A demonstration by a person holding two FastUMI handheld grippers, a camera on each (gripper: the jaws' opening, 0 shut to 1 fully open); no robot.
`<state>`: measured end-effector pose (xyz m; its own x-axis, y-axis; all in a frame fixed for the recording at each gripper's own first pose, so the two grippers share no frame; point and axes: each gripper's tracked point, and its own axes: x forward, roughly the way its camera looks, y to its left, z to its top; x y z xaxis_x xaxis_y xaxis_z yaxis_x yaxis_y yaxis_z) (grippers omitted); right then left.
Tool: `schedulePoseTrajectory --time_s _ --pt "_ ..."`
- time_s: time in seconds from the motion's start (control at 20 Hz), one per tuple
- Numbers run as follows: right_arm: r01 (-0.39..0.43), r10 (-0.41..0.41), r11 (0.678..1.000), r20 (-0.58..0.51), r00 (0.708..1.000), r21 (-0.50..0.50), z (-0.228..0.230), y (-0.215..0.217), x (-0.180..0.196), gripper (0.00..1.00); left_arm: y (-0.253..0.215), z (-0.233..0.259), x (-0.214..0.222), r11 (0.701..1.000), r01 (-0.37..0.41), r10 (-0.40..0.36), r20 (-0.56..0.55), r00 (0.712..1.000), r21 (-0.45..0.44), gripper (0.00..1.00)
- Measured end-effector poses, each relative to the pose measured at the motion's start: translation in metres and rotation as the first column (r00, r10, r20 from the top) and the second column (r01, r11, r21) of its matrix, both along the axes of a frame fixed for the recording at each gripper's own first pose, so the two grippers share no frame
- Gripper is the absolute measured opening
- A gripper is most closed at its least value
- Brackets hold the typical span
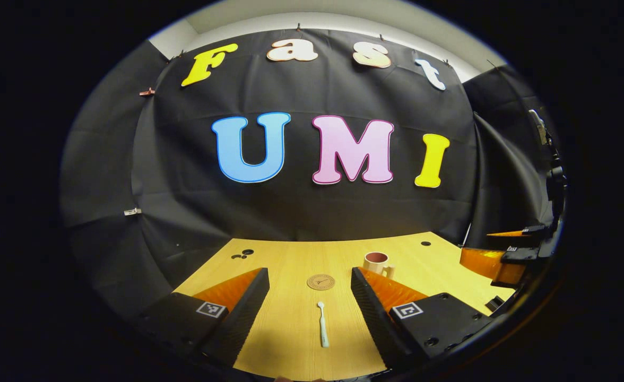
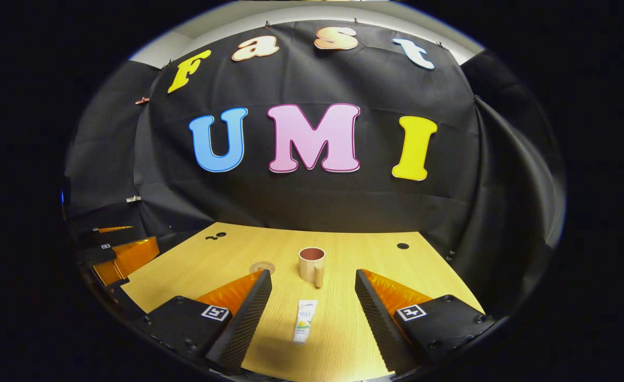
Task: Put the toothbrush and toothpaste on the desktop into the cup, then pick up the cup and place it on the coaster on the desktop.
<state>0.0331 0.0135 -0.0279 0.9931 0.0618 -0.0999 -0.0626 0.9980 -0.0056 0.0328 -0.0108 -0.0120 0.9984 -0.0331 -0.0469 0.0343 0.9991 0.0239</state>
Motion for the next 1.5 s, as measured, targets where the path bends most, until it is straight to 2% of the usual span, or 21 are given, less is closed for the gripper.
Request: schedulePoseTrajectory --time_s 0.55,0.85,1.1,1.3,1.5 --pt "-0.045 0.044 0.999 -0.112 0.993 -0.010 -0.028 0.009 0.034 0.97 0.011 -0.014 0.014 0.998 -0.057 0.056 -0.040 0.998 -0.022 0.98" --pt "-0.099 0.097 0.995 -0.228 0.969 0.002 -0.058 0.019 0.064 0.97 0.024 -0.025 0.021 0.991 -0.130 0.128 -0.069 0.989 -0.019 0.98" --pt "-0.111 0.106 0.994 -0.353 0.930 0.006 -0.095 0.016 0.089 0.98 0.038 -0.030 0.029 0.979 -0.204 0.202 -0.090 0.975 -0.014 0.98" --pt "-0.073 0.072 0.997 -0.463 0.883 0.015 -0.128 0.007 0.104 0.98 0.049 -0.043 0.033 0.962 -0.272 0.269 -0.133 0.954 -0.006 0.98" --pt "-0.079 0.066 0.997 -0.547 0.835 0.000 -0.163 0.003 0.117 0.96 0.053 -0.060 0.033 0.945 -0.326 0.320 -0.196 0.927 -0.002 0.98"
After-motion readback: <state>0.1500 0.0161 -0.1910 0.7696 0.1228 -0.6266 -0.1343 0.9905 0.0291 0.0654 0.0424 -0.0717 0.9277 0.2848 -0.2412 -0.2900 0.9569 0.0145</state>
